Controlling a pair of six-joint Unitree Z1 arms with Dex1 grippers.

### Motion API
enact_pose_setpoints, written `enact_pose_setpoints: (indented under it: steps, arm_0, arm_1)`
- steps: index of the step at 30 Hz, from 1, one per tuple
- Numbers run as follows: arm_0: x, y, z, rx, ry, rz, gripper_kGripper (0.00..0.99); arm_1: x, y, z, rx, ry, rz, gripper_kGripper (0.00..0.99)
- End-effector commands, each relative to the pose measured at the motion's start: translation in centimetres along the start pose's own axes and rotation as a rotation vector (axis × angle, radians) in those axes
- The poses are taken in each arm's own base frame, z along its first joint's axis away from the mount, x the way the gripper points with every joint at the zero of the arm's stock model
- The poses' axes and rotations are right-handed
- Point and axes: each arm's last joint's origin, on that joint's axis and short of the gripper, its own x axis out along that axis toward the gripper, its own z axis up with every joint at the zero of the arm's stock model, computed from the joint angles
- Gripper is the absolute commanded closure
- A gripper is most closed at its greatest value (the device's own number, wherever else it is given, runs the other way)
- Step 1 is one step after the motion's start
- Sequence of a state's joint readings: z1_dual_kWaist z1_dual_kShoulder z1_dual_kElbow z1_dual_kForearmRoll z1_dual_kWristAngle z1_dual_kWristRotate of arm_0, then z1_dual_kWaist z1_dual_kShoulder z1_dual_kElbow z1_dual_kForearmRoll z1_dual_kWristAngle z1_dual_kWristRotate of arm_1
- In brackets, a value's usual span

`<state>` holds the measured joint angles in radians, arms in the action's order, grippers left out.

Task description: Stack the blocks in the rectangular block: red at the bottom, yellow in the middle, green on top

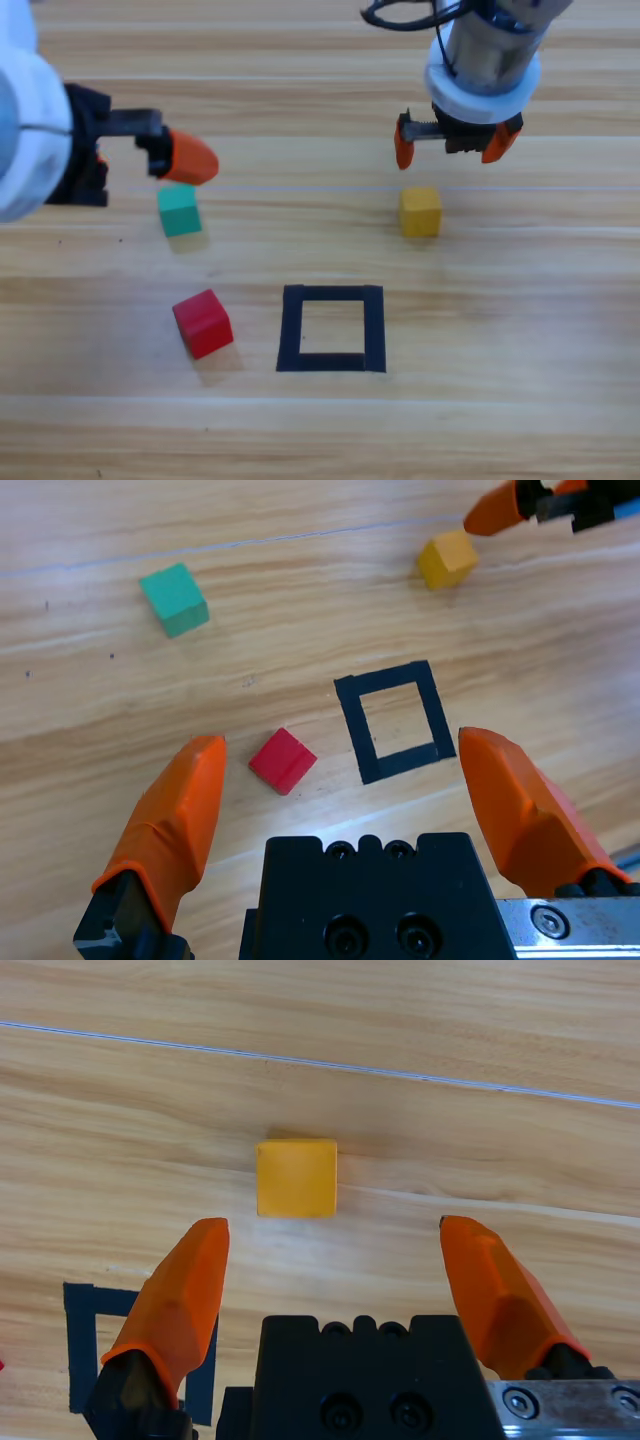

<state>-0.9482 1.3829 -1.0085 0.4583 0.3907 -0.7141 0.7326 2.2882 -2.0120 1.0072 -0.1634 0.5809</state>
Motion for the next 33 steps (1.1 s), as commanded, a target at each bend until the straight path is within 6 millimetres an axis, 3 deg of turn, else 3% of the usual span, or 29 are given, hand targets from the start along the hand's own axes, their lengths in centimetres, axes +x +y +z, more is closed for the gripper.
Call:
enact_pose_setpoints:
  steps: [1, 6, 13, 18, 26, 28, 29, 30, 33]
  arm_0:
    - [2.4, -0.5, 0.1, -0.141, 0.051, 0.114, 0.001]
    - [5.0, -1.7, 0.4, -0.245, 0.123, 0.225, 0.017]
    - [9.9, -5.4, 1.7, -0.379, 0.262, 0.424, 0.017]
    - [11.5, -4.5, 1.3, -0.485, 0.332, 0.464, 0.016]
    - [16.4, -2.0, 0.9, -0.605, 0.454, 0.57, 0.021]
    - [17.1, -1.5, 0.9, -0.632, 0.465, 0.588, 0.021]
    - [17.3, -1.4, 0.9, -0.643, 0.467, 0.595, 0.021]
    - [17.6, -1.4, 0.8, -0.651, 0.473, 0.602, 0.021]
    - [18.2, -1.2, 0.6, -0.672, 0.483, 0.611, 0.021]
  arm_1:
    - [5.3, -0.4, 1.0, 0.029, 0.078, -0.025, 0.059]
    - [7.5, 0.1, 1.1, 0.027, 0.105, -0.022, 0.059]
    - [9.3, 0.5, 1.0, 0.025, 0.137, -0.015, 0.068]
    - [10.7, 0.4, 0.7, 0.025, 0.165, -0.023, 0.099]
    - [11.3, 0.5, 0.4, 0.02, 0.19, -0.015, 0.183]
    - [11.3, 0.4, 0.3, 0.02, 0.193, -0.015, 0.329]
    - [11.2, 0.4, 0.3, 0.018, 0.192, -0.016, 0.442]
    - [11.1, 0.4, 0.4, 0.011, 0.191, -0.014, 0.616]
    - [10.5, 0.3, 0.4, -0.001, 0.185, -0.011, 0.807]
